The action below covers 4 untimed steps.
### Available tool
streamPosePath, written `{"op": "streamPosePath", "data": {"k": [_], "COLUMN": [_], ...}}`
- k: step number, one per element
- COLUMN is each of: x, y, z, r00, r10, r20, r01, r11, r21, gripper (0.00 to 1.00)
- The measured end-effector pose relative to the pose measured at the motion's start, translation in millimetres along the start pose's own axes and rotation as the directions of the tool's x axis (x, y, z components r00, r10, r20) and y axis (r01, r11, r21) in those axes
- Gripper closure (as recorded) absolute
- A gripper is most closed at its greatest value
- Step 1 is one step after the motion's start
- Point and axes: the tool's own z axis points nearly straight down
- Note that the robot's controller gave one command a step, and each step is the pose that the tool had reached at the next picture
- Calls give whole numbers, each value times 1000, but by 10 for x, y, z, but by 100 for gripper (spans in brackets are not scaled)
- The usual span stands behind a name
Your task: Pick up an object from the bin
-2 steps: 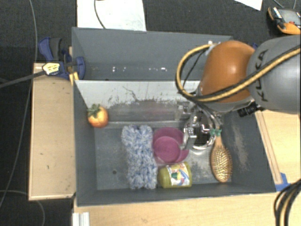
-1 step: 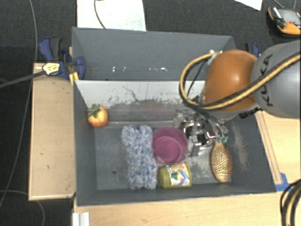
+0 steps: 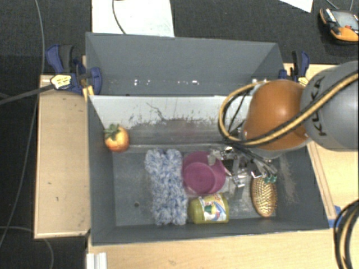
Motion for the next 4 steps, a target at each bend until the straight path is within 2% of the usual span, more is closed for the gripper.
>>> {"op": "streamPosePath", "data": {"k": [1,2,4], "x": [-74,241,250], "y": [8,-319,-314], "z": [48,553,557], "r00": [988,883,886], "r10": [154,-470,-464], "r20": [5,7,5], "r01": [-154,470,464], "r11": [988,883,886], "r21": [0,5,2], "gripper": [0,100,100]}}
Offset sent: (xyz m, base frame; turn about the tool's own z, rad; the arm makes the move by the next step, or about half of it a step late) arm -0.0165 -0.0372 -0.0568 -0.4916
